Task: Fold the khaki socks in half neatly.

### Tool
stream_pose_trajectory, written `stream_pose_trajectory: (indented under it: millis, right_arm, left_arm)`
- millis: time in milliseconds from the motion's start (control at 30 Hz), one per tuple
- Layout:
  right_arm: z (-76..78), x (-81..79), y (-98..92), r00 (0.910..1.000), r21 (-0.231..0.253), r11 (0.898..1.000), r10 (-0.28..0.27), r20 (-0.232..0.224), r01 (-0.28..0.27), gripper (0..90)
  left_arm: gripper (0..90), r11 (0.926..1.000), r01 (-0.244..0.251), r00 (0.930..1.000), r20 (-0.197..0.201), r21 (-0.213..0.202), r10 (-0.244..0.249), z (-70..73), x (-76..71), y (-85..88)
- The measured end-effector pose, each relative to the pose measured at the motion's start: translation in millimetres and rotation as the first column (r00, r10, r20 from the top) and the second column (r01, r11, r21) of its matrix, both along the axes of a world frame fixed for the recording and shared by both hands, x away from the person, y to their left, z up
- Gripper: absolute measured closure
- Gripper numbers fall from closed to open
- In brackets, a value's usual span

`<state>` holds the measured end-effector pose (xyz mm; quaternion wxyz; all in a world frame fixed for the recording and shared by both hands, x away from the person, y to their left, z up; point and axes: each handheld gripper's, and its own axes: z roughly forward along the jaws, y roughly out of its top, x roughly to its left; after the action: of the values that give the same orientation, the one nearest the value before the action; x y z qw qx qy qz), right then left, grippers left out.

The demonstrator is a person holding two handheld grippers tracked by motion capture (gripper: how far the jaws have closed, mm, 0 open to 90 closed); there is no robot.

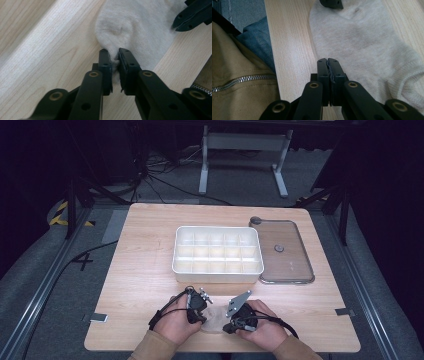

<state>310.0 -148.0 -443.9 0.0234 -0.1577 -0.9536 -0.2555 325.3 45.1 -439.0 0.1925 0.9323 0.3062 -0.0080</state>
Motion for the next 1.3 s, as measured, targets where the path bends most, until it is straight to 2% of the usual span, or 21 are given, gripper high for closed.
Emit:
stream_pose_trajectory:
  millis: [300,700,800,867,1100,1300]
  right_arm:
    - [-0.1,-0.1,-0.1,1.0000,0.005,1.000,0.000,-0.001,0.000,89.5]
    - [-0.2,-1.3,0.4,1.0000,-0.001,1.000,-0.004,-0.009,0.004,89.5]
    - [1.4,-1.5,-0.6,0.9997,0.000,1.000,0.007,-0.023,-0.007,89.4]
    - [3.1,-0.9,-1.7,0.9997,0.002,1.000,0.021,-0.015,-0.021,89.4]
    - [6.4,-0.4,-4.0,0.9965,0.033,0.999,-0.038,0.075,0.035,89.5]
    - [1.2,0.1,-2.2,0.9962,0.005,0.999,-0.040,0.078,0.039,89.3]
  left_arm:
    - [84.3,1.0000,-0.003,1.0000,-0.005,0.008,0.003,3.4,0.9,-1.2]
    - [84.2,0.9991,0.025,0.9997,-0.008,-0.035,-0.025,18.2,-2.9,1.7]
    - [84.1,0.9986,0.036,0.9993,-0.008,-0.040,-0.037,21.2,-3.2,2.4]
    - [84.2,0.9984,0.044,0.9990,-0.010,-0.035,-0.044,23.3,-4.0,3.0]
    - [84.2,0.9977,0.064,0.9978,-0.015,-0.024,-0.064,27.2,-6.5,2.5]
    - [84.2,0.9973,0.061,0.9981,-0.007,-0.041,-0.061,31.0,-7.3,4.3]
